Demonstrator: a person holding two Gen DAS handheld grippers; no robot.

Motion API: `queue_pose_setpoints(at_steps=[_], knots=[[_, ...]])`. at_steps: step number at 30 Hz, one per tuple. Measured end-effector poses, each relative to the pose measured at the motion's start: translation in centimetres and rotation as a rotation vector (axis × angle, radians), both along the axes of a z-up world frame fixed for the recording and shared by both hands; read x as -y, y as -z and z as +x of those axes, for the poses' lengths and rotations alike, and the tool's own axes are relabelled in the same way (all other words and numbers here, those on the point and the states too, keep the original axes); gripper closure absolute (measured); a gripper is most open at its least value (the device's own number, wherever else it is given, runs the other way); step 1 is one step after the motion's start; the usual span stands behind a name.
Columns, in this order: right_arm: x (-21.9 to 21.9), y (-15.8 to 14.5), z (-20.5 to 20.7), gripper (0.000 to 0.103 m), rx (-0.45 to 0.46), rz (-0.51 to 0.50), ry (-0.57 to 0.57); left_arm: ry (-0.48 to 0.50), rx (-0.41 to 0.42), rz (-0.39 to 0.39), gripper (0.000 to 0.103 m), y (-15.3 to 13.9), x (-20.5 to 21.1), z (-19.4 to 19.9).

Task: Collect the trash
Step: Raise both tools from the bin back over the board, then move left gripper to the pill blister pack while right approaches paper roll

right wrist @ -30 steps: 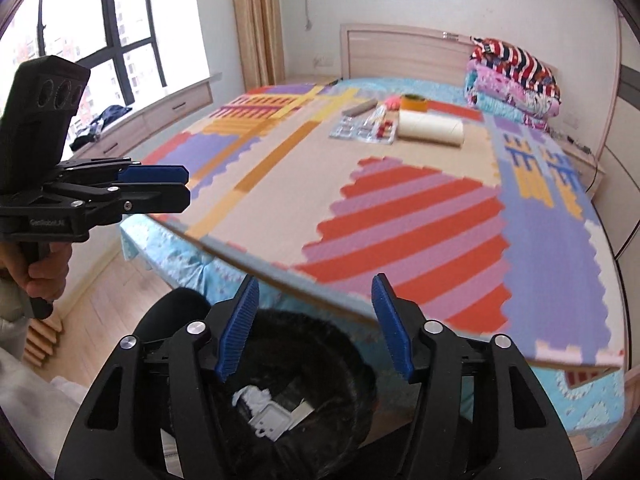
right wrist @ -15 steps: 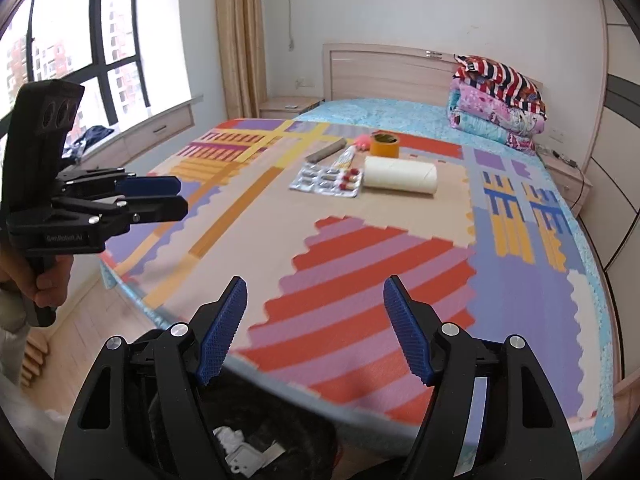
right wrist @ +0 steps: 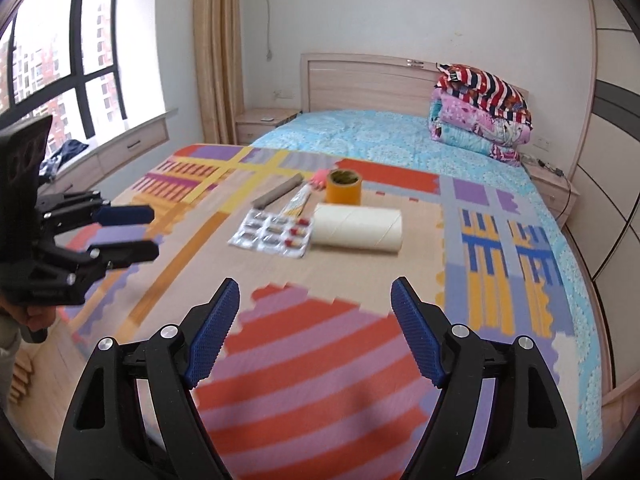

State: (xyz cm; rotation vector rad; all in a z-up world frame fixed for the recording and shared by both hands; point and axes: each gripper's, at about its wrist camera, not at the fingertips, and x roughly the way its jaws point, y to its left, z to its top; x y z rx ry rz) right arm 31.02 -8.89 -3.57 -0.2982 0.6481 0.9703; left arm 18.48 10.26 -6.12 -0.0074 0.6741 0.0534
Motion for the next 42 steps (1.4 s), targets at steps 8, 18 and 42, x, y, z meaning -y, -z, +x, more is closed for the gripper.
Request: queue_pose_setpoints(at_steps=[8,18,42], knots=[[-4.0,1.7,4.3,0.017,-0.013,-0.069,-0.005,0.023,-0.043,0.044,0.056,1.5,-1.8,3.7],[-6.6,4.0,9.6,0.017,-0.123,-0.067,0.061,0.039,-0.104,0.058,0.067,4.3,-3.5,7.1],[-7.3,6.9,12.5,0.030,-0.250,-0.041,-0.001,0.062,-0.188,0.102,0.090,7.3,-4.3,10.3]])
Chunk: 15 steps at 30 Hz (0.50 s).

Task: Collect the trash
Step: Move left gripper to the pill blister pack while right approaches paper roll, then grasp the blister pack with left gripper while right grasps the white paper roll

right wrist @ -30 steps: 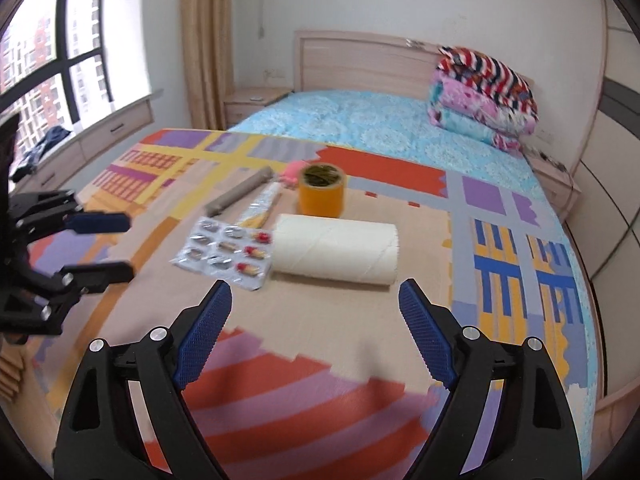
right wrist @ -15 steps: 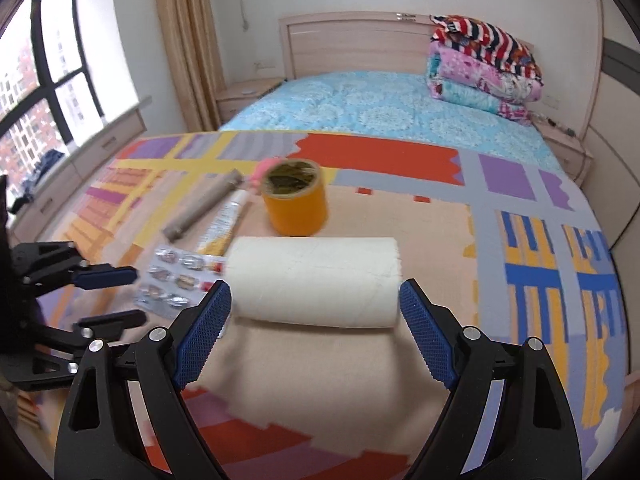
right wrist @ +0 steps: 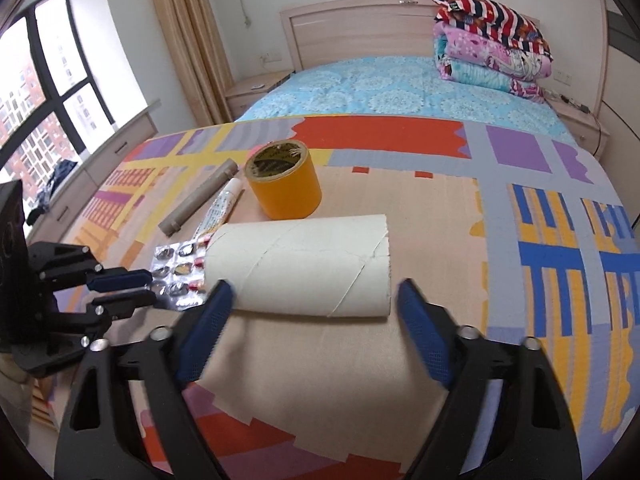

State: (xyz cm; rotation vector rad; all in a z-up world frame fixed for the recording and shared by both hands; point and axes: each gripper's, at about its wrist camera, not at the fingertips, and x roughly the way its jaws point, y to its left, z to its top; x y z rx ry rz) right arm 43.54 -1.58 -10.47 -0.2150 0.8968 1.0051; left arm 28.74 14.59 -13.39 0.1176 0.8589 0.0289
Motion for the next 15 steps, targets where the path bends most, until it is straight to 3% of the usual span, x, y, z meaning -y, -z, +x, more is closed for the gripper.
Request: queue_pose_setpoints(at_steps=[2,4,6,15], knots=[[0.2,-0.1,-0.1,0.037,0.009,-0.002,0.008,0.001,-0.001,0.021,0.090,0.0,0.2,-0.1],[0.5,0.0,0.1,0.060,0.005,-0.005,0.014,-0.001,-0.006,0.025,0.093,-0.1,0.2,-0.3],[0.8,0.2,0.3,0.074,-0.041,0.012,-0.002,0.004,-0.008,0.019,0.094,-0.2,0.2,-0.6],[1.9,-0.1,-1.5,0.087,-0.043,0.035,-0.037,0.012,-0.006,0.011,0.094,-0.6,1.0,-1.7]])
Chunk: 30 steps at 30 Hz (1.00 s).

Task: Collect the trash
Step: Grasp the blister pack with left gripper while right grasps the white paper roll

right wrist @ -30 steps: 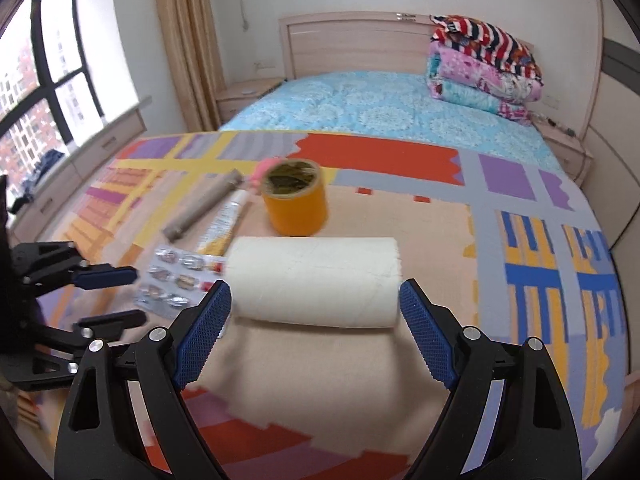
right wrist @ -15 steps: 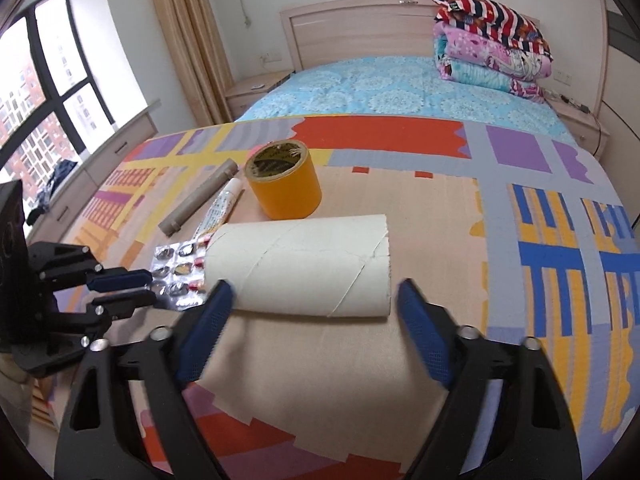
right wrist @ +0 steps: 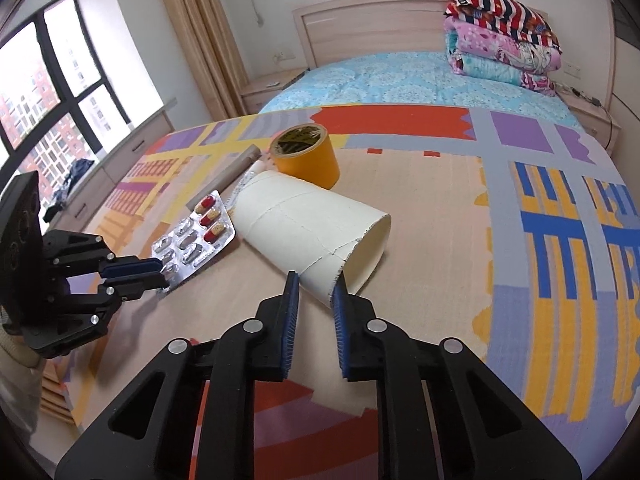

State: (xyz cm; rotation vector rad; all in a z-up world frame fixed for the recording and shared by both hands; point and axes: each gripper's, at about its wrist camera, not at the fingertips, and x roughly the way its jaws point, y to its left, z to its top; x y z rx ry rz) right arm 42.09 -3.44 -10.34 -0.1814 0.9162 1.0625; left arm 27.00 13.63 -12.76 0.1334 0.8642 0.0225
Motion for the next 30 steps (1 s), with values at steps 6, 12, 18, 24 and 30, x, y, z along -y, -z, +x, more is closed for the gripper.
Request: queue_pose_setpoints(at_steps=[6,12,18,24,30], knots=[[0.6,-1.2,-1.7,0.095,0.024,0.029,-0.026,-0.009,0.018,-0.008,0.094,-0.8,0.4,-1.2],[1.4,-2.8,-3.2,0.100,0.071,0.045,-0.029,-0.020,0.043,-0.016,0.094,-2.1,1.0,-2.6],[2.3,-4.3,-5.0,0.100,0.112,0.053,-0.034,-0.020,0.083,-0.019,0.094,-4.0,2.3,-4.4],[3.1,-5.8,-7.5,0.100,0.167,0.046,-0.047,-0.017,0.120,-0.014,0.094,-5.8,3.8,-6.6],[4.3,-7.0,-10.5,0.100,0.188,0.062,-0.071,-0.019,0.155,-0.019,0.094,-7.4,5.0,-9.3]])
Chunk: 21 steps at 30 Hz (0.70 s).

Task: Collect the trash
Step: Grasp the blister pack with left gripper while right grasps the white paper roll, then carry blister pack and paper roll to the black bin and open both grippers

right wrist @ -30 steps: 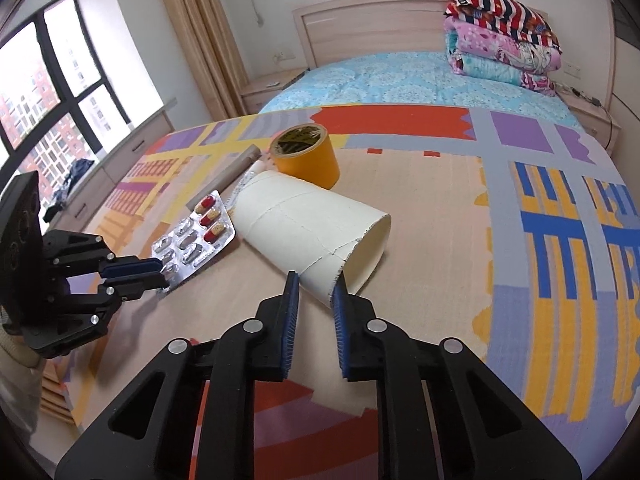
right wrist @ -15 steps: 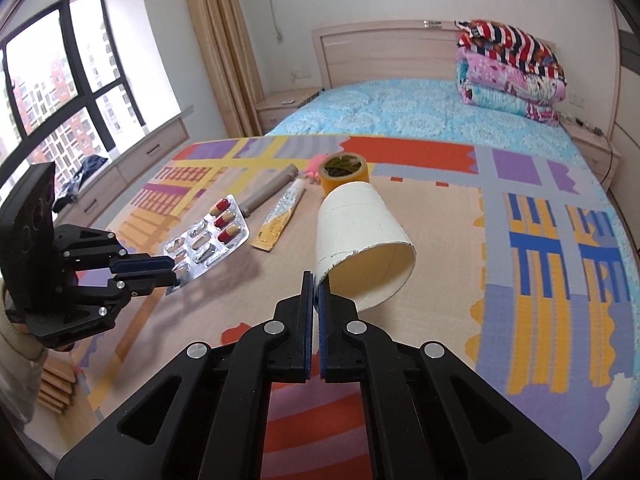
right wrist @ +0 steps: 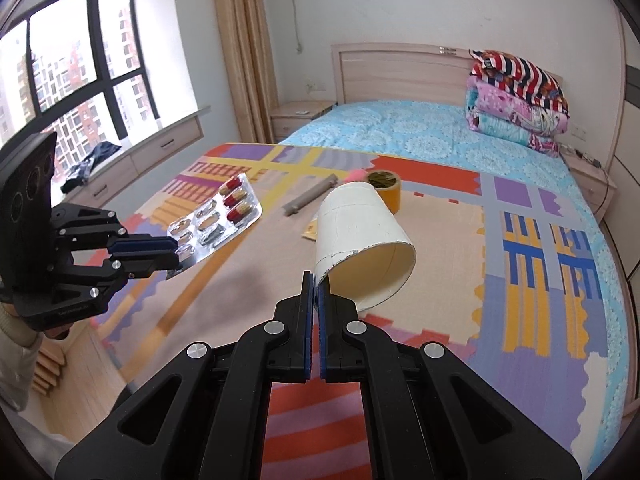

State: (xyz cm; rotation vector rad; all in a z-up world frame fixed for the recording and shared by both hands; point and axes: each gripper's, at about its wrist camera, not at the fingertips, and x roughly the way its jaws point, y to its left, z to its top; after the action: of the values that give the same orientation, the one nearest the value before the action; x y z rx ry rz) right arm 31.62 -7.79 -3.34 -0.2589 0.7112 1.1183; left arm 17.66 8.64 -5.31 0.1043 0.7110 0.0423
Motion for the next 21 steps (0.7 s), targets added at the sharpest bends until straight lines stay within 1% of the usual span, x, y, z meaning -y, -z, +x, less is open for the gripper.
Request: queue_pose_setpoints(at_steps=[5,9,14,21], knots=[[1.4,-0.8,-2.7,0.100,0.032,0.001,-0.011,0.002,0.037,-0.002,0.094,-1.3,1.8,-2.9],[2.9,-1.3,-4.6,0.100,0.045,0.000,-0.003,-0.001,0.058,-0.020,0.094,-1.7,2.9,-4.8],[4.6,-1.6,-6.8,0.100,0.050,0.006,-0.006,-0.009,0.087,-0.057,0.094,-2.2,4.3,-7.3],[6.5,-1.5,-9.6,0.100,0.034,0.011,-0.016,0.007,0.102,-0.073,0.094,-2.5,6.6,-9.9]])
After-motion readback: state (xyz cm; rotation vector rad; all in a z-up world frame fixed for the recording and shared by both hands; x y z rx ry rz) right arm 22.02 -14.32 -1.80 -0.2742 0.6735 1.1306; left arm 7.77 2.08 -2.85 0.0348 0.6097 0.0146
